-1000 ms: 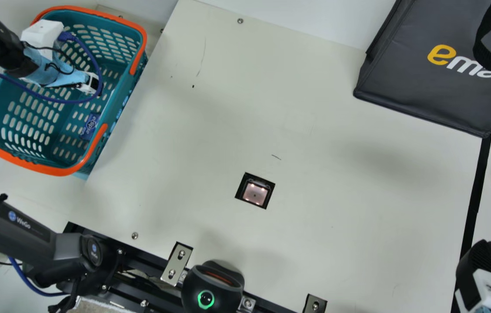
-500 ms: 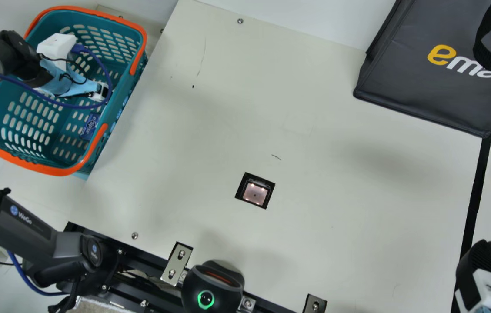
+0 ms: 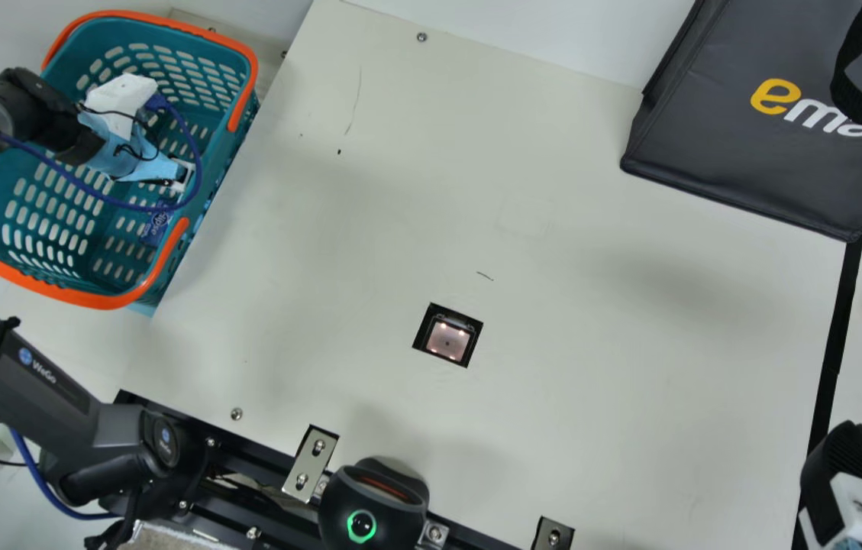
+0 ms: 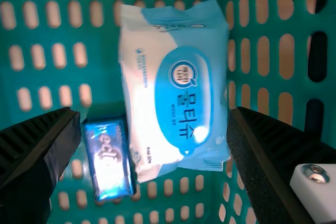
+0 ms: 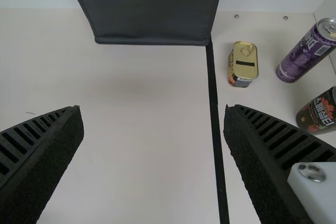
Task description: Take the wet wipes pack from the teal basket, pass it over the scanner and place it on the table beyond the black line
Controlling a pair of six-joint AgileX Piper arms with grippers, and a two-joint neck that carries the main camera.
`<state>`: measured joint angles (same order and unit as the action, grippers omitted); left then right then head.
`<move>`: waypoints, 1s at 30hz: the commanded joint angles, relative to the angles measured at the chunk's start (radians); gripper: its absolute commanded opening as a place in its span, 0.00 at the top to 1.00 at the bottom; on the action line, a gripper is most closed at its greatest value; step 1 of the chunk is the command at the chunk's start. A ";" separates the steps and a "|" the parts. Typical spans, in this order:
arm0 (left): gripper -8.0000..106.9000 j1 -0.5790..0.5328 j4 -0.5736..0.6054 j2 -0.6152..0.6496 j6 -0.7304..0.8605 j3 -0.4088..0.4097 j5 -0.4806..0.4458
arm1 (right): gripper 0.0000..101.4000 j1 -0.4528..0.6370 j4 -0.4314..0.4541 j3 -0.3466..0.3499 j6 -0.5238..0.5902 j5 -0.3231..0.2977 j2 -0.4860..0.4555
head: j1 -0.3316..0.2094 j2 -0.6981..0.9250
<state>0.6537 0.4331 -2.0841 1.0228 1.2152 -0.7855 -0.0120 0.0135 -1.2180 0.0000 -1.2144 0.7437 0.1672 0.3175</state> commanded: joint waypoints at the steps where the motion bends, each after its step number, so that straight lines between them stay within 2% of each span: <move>1: 0.15 0.005 0.024 -0.010 0.077 0.005 -0.010 | 0.06 0.000 0.000 0.000 0.000 0.000 0.000 | -0.029 0.004; 8: 0.15 0.016 0.077 -0.057 0.178 0.027 -0.021 | 0.06 0.000 0.000 0.000 0.000 0.000 0.000 | -0.029 0.004; 16: 0.15 0.020 0.117 -0.111 0.225 0.050 -0.002 | 0.06 0.000 0.000 0.000 0.000 0.000 0.000 | -0.029 0.004; 30: 0.15 0.010 0.145 -0.166 0.245 0.054 0.101 | 0.06 0.000 0.000 0.000 0.000 0.000 0.000 | -0.029 0.004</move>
<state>0.6642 0.5762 -2.2493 1.2661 1.2717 -0.7036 -0.0120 0.0135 -1.2180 0.0000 -1.2144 0.7437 0.1672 0.3191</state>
